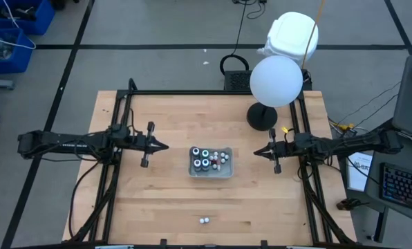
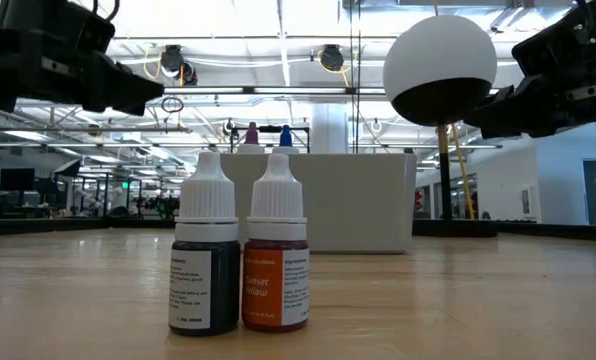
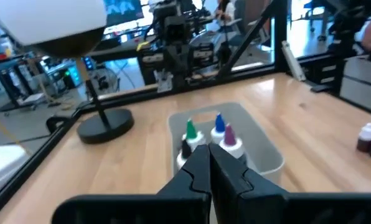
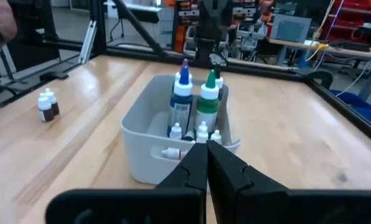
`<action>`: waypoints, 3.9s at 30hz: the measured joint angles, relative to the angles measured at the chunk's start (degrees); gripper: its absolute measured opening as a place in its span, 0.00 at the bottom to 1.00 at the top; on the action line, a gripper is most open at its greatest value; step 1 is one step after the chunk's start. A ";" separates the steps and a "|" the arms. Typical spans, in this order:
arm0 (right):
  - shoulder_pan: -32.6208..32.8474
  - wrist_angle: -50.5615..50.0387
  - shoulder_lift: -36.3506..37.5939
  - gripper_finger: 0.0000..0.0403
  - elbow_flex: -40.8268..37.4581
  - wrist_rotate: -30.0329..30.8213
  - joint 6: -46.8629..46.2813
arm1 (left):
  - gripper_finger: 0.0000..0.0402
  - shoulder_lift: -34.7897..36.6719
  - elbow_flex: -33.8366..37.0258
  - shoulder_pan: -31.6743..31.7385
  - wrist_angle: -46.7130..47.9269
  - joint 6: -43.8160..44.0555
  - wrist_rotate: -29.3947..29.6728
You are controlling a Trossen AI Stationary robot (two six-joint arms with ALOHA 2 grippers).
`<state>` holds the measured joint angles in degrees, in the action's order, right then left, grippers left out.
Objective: Pick & Place food coloring
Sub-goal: Put the small red food coloring bottle into the gray bin
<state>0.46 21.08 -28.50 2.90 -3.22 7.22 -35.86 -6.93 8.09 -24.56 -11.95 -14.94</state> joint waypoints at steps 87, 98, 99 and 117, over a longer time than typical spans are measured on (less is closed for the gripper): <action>33.76 -29.12 -92.01 0.42 84.85 15.38 -30.31 | 0.09 -0.11 4.25 1.96 -10.55 6.32 17.11; 33.04 -31.84 -93.17 0.43 84.85 16.63 -33.52 | 0.09 -0.13 4.25 1.96 -11.71 6.19 17.07; 33.04 -32.39 -93.17 0.43 84.85 16.63 -33.50 | 0.09 -0.13 4.25 1.95 -11.71 6.22 17.07; 33.48 -29.56 -93.60 0.35 84.11 16.21 -33.59 | 0.09 -0.13 4.25 1.96 -11.56 6.77 17.03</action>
<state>33.95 -8.48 -122.10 87.00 12.99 -26.37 -35.99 -2.68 10.04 -36.12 -5.18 2.09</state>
